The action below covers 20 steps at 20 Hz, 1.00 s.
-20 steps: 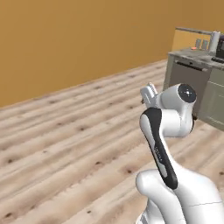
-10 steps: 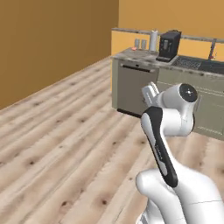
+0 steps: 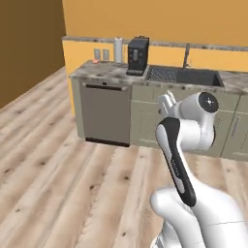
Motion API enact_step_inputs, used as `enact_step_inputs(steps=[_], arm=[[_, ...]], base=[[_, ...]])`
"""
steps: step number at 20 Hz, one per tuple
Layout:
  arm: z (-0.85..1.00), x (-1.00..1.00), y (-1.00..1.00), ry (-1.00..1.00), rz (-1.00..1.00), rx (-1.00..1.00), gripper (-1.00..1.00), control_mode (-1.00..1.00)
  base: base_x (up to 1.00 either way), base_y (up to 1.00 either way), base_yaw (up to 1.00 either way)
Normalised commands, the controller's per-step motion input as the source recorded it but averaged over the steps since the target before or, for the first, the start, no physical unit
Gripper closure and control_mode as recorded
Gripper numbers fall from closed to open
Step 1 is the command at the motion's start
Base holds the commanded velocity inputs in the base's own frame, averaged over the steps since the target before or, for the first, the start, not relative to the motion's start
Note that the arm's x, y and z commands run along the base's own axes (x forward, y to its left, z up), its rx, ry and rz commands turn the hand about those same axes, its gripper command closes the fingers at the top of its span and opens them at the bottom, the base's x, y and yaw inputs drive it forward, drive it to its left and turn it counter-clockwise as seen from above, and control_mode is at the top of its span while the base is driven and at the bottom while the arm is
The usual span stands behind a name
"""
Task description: Move the mug from next to the sink to the open cabinet. Then, move the bowl with the steak to the fridge to clear the area for faucet cleaning.
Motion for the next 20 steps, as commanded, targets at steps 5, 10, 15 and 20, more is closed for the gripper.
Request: enact_step_inputs(steps=[5,10,15,20], arm=[[0.0,0.0,0.0,0.0,0.0,0.0,-1.0,1.0],[0.0,0.0,0.0,0.0,0.0,0.0,-1.0,1.0],[0.0,0.0,0.0,0.0,0.0,0.0,-1.0,1.0],[0.0,0.0,0.0,0.0,0.0,0.0,-1.0,1.0]], base=[[0.93,-0.24,-0.57],[0.61,-0.4,-0.43],[0.59,-0.76,-0.41],[0.91,-0.43,-0.35]])
